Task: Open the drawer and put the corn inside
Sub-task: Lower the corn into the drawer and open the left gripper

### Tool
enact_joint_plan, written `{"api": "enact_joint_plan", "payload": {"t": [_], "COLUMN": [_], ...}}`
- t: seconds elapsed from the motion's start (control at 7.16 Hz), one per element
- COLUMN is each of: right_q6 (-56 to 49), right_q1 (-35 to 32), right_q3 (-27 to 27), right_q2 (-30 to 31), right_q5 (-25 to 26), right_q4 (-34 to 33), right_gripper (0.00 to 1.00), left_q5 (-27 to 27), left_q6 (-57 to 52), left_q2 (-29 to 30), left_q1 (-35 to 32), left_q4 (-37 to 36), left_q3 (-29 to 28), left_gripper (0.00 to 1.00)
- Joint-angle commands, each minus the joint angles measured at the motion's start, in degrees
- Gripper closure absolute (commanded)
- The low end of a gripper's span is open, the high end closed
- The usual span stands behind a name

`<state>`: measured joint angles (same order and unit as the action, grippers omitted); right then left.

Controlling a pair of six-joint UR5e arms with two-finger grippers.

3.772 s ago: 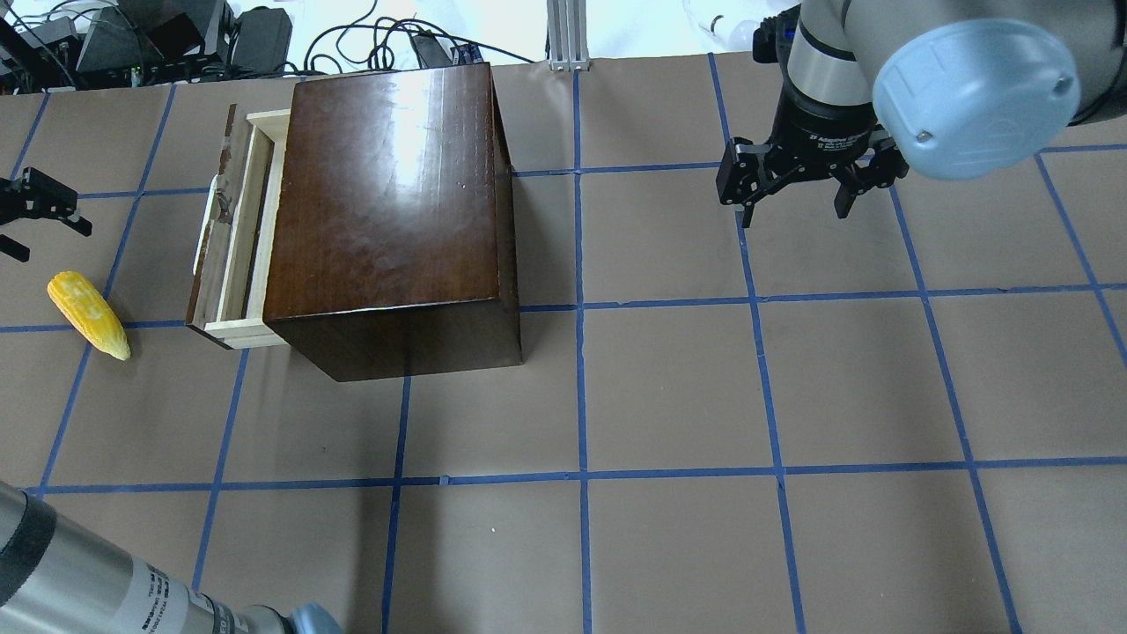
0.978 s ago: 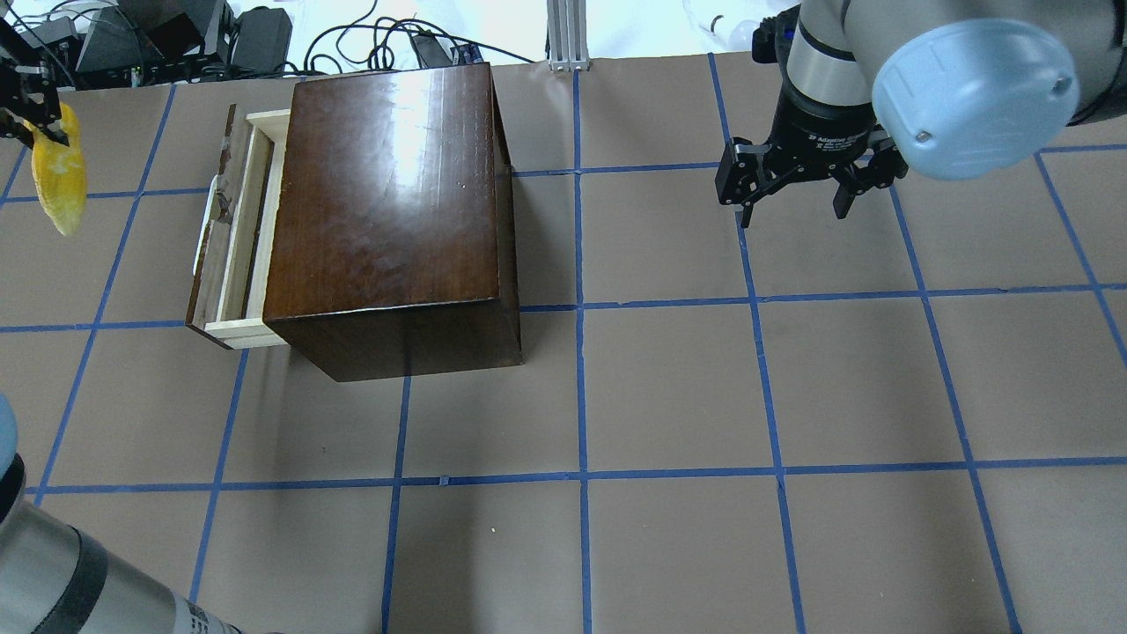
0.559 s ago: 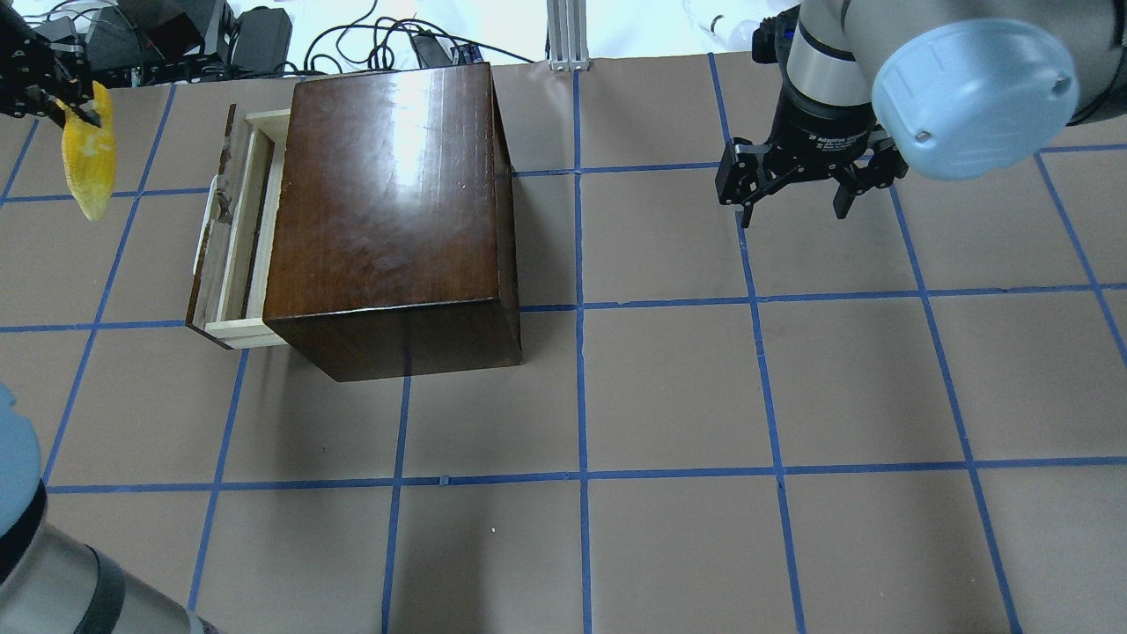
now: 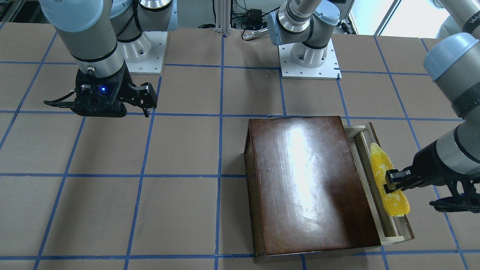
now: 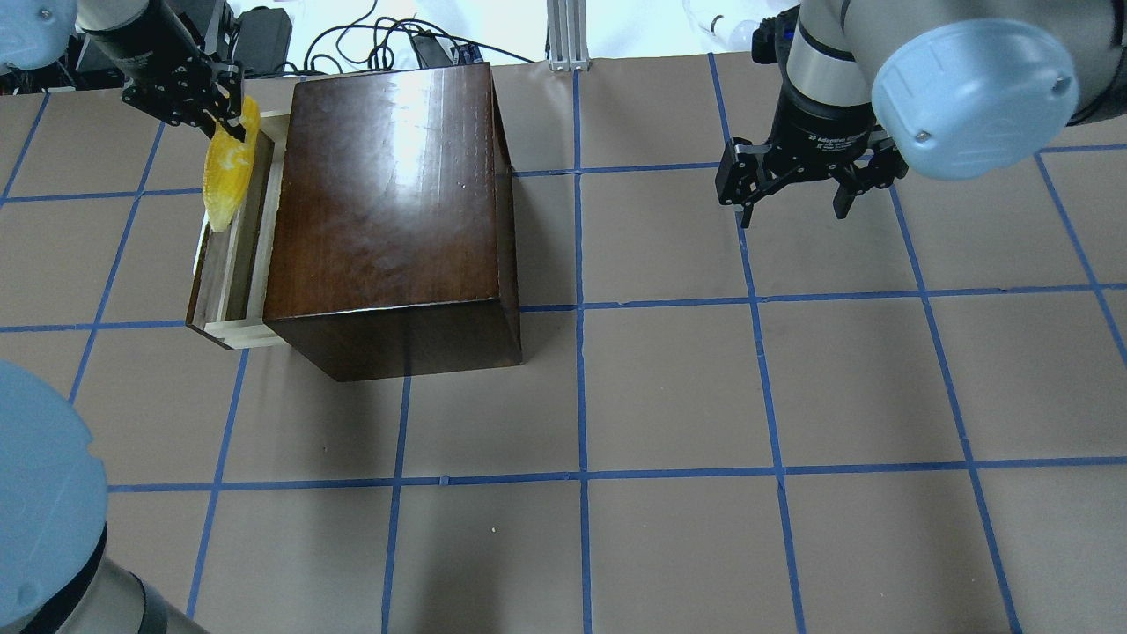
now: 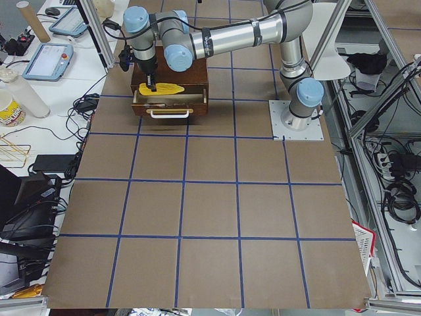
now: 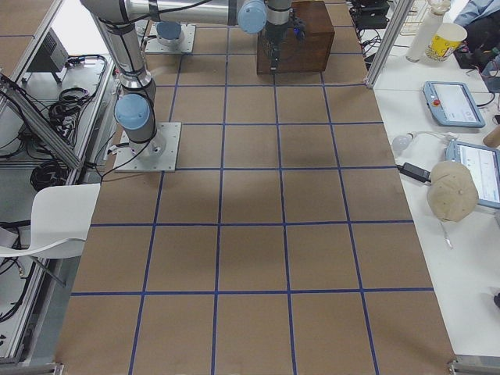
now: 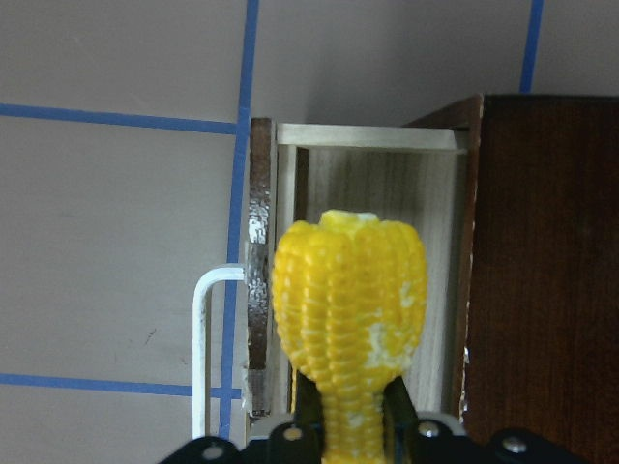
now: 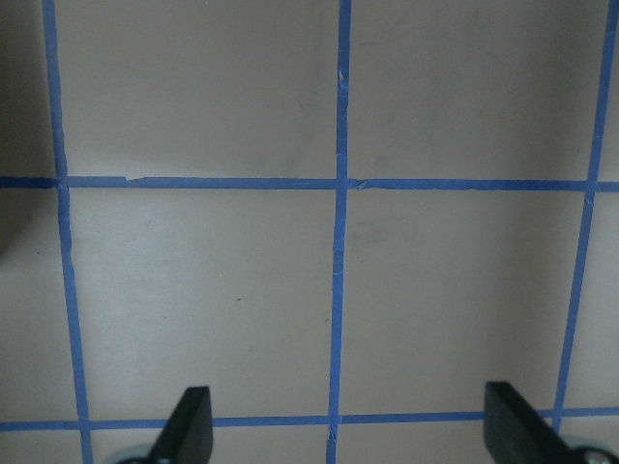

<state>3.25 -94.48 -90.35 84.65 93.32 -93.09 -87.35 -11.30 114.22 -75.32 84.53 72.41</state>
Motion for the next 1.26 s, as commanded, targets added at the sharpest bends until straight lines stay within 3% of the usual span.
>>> {"api": "enact_joint_plan", "payload": {"t": [0.0, 0.28, 0.42, 0.56, 0.7, 0.84, 0.98, 1.12], "right_q6": [0.0, 0.0, 0.0, 0.0, 0.0, 0.0, 0.0, 0.0], "right_q1": [0.0, 0.0, 0.0, 0.0, 0.0, 0.0, 0.0, 0.0], "right_q3": [0.0, 0.0, 0.0, 0.0, 0.0, 0.0, 0.0, 0.0], "right_q2": [0.0, 0.0, 0.0, 0.0, 0.1, 0.0, 0.1, 0.1], "right_q5": [0.0, 0.1, 0.1, 0.1, 0.1, 0.1, 0.1, 0.1], "right_q4": [0.0, 0.0, -0.1, 0.0, -0.1, 0.0, -0.1, -0.1], "right_gripper": [0.0, 0.0, 0.0, 0.0, 0.0, 0.0, 0.0, 0.0], "left_q5": [0.3, 0.3, 0.3, 0.3, 1.6, 2.4, 2.0, 1.8], "left_q6": [-1.4, -1.7, -1.5, -2.1, -2.1, -2.1, -2.0, -2.0], "left_q2": [0.6, 0.9, 1.3, 1.5, 2.0, 2.1, 2.1, 2.1], "left_q1": [-0.1, 0.1, 0.1, 0.2, 0.3, 0.3, 0.3, 0.3], "left_q4": [-0.2, -0.2, -0.3, -0.3, -0.3, -0.3, -0.2, -0.2], "left_q3": [1.9, 2.1, 2.0, 2.2, 2.2, 2.2, 2.3, 2.4], "left_gripper": [1.0, 0.92, 0.7, 0.35, 0.34, 0.07, 0.0, 0.0]}}
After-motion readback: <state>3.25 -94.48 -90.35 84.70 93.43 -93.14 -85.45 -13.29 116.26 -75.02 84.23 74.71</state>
